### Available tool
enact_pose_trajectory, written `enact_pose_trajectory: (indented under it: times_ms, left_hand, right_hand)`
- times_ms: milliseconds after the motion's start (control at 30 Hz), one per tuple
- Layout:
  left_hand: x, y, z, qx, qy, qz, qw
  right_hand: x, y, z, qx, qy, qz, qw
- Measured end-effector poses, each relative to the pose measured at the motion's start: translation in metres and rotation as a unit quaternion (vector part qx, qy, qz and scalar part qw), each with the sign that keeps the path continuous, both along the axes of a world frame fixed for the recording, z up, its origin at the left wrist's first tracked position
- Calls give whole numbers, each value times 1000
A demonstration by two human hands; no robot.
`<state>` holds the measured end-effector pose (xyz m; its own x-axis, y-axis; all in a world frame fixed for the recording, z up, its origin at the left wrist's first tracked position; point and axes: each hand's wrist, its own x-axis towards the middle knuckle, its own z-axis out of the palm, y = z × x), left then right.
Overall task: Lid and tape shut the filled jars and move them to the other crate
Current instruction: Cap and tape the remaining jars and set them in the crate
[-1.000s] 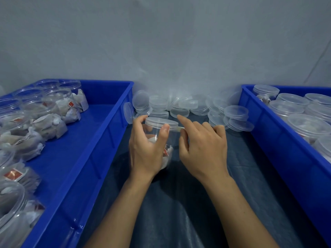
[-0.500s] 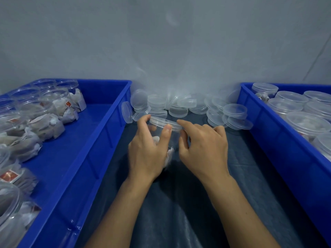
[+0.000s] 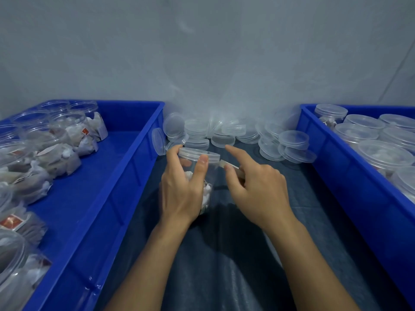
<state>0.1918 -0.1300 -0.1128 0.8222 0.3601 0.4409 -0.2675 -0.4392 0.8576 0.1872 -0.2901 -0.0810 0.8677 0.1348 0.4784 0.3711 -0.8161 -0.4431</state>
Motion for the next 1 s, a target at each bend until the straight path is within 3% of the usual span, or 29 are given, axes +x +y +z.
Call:
enact_pose_trajectory:
  times_ms: [167,533,667,1000]
  left_hand:
    - [-1,2,-1,-18,3,-20,1000]
    - [3,11,1,-57,5,-71,996]
    - [0,12,5,12,19,-69,997]
    - [-3,10,10,47,49,-56,996]
  right_hand:
    - [4,1,-3,-17,-35,-14,999]
    - [10,-14,0,28,81,1,996]
    - [9,-21,1,28,102,33,994]
    - [12,-17,-3,53,114,80,989]
